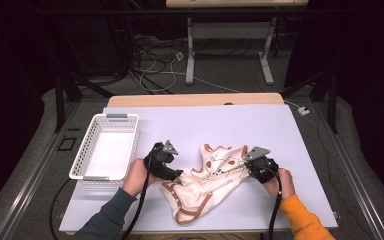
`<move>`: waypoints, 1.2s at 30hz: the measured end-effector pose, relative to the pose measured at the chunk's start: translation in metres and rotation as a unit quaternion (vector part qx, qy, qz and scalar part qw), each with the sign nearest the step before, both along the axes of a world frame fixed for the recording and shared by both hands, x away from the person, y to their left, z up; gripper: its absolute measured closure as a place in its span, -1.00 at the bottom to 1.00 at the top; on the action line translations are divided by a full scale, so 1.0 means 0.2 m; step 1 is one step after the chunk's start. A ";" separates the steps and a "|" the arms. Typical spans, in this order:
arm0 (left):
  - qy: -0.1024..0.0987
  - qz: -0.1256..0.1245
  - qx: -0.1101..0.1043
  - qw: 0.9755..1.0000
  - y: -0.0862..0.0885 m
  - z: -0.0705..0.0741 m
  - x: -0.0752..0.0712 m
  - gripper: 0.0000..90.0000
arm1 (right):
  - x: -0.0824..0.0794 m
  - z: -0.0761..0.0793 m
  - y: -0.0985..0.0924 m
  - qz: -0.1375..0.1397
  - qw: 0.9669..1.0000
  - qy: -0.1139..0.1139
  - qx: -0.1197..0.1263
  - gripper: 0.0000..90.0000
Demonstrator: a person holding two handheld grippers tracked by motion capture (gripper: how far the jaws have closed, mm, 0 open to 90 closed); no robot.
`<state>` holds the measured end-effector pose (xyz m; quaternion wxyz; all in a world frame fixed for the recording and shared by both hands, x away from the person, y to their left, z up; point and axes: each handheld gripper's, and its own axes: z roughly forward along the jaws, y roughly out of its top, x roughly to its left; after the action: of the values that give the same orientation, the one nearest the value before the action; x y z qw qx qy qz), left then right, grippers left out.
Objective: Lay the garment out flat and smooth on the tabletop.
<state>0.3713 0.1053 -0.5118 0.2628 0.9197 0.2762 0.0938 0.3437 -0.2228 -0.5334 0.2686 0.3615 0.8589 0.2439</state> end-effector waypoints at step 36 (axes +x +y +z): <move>0.035 -0.103 0.032 0.994 -0.04 -0.05 -0.07 0.95 | 0.02 -0.03 0.03 0.034 0.999 0.019 0.023 0.86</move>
<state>0.3564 0.0963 -0.5211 0.2315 0.9540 0.1857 0.0429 0.3474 -0.2167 -0.5397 0.2358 0.3428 0.8696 0.2658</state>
